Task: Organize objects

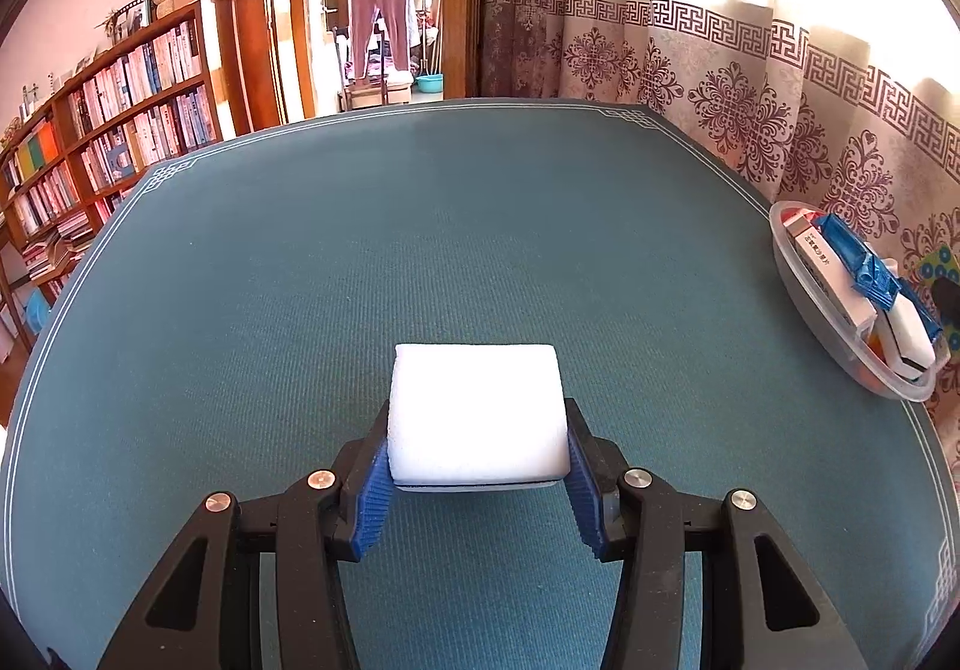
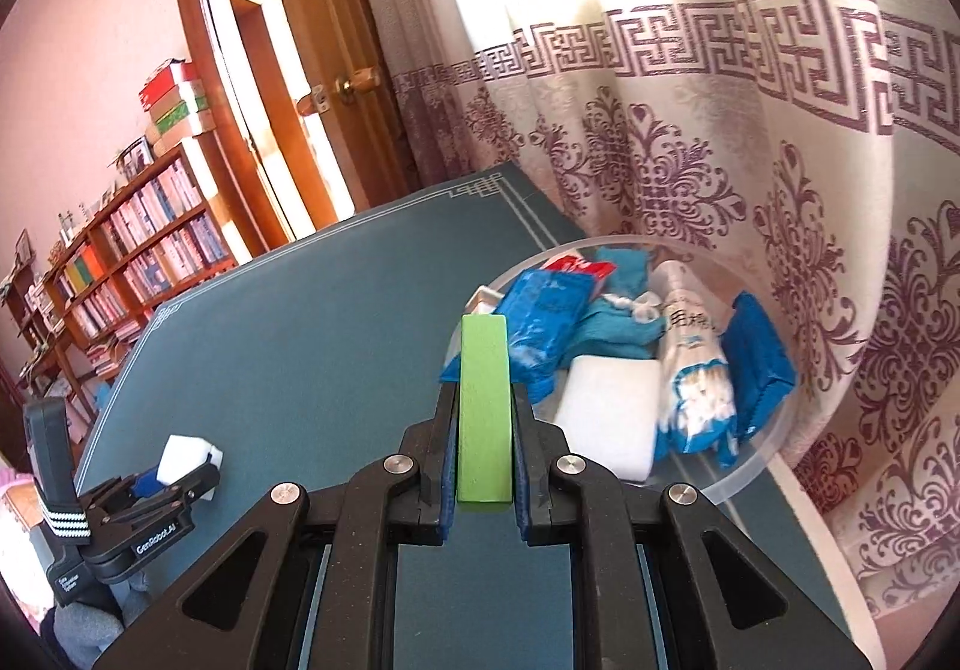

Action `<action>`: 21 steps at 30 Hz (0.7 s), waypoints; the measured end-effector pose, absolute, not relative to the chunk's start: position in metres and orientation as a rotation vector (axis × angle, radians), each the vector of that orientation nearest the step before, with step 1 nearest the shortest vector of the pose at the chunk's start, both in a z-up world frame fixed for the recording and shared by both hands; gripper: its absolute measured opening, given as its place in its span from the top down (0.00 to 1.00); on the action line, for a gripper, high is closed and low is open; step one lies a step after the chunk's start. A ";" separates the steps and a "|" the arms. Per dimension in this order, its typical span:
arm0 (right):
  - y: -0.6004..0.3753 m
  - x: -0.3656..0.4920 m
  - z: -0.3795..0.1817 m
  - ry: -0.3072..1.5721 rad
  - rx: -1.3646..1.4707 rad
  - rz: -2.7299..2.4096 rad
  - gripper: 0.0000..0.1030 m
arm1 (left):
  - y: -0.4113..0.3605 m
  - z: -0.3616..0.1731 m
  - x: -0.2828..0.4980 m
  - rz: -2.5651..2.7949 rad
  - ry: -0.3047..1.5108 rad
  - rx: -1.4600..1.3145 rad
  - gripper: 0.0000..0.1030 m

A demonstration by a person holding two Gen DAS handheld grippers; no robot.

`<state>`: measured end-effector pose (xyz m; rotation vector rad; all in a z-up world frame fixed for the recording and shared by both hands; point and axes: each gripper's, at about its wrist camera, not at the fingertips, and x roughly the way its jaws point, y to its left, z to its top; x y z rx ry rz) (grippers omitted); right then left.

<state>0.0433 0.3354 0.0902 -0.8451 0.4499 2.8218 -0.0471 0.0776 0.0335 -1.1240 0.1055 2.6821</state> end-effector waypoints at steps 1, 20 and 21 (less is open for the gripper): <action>0.341 0.045 0.092 0.451 -0.830 2.812 0.85 | 0.079 0.034 -0.046 2.678 0.104 -1.126 0.49; 0.413 0.044 0.084 0.352 -0.752 2.596 0.85 | 0.101 0.031 -0.044 2.624 0.100 -1.167 0.49; 0.415 0.043 0.082 0.348 -0.755 2.590 0.85 | 0.102 0.031 -0.044 2.624 0.101 -1.168 0.49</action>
